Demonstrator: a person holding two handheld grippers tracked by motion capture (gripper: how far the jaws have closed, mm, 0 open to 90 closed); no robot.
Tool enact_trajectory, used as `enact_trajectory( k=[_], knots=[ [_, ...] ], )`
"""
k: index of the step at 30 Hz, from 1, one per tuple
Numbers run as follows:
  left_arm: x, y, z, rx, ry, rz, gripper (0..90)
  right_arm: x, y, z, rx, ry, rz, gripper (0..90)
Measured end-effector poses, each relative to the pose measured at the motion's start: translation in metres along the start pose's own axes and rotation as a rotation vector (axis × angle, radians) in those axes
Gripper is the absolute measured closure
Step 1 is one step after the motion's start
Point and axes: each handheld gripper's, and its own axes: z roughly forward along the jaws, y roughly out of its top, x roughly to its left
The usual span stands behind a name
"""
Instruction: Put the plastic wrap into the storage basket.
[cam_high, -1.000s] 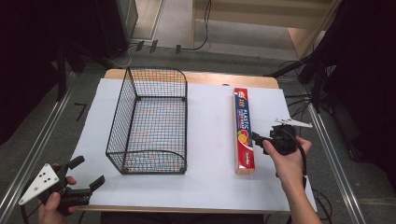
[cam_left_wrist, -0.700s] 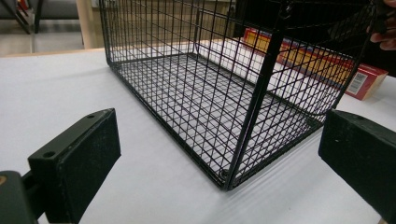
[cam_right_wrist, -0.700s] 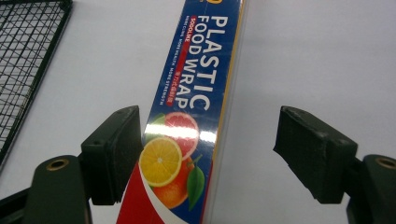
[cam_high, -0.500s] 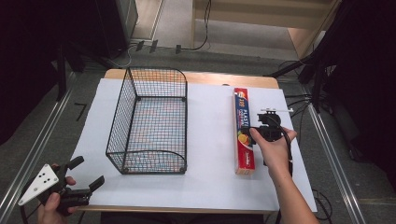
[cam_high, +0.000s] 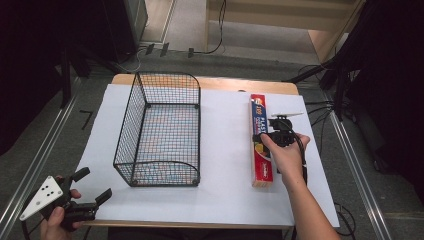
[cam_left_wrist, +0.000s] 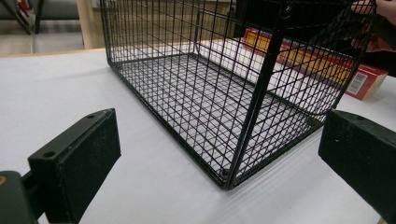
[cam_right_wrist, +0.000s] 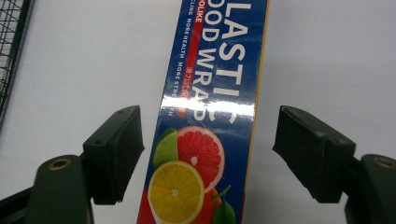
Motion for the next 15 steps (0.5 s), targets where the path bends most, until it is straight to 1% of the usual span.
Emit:
enact_trajectory(
  k=[2, 4, 10, 11, 13, 15],
  knots=[
    [0.000, 0.000, 0.000, 0.000, 0.001, -0.001, 0.0, 0.003, 0.001, 0.001, 0.003, -0.020, 0.003, 24.1],
    [0.000, 0.000, 0.000, 0.000, 0.001, -0.002, 0.0, 0.005, 0.002, 0.003, 0.015, -0.028, -0.001, 24.9],
    [0.000, 0.000, 0.000, -0.001, 0.001, 0.000, 0.0, 0.011, 0.005, 0.008, 0.058, -0.071, 0.001, 29.5],
    [0.000, 0.000, 0.000, -0.001, 0.001, 0.000, 0.0, 0.013, 0.007, 0.010, 0.071, -0.084, 0.000, 30.7],
    [0.000, 0.000, 0.000, -0.001, 0.002, -0.002, 0.0, 0.013, 0.007, 0.012, 0.075, -0.083, -0.001, 30.9],
    [0.000, 0.000, 0.000, -0.001, 0.002, -0.002, 0.0, 0.014, 0.008, 0.014, 0.092, -0.087, 0.003, 30.9]
  ],
)
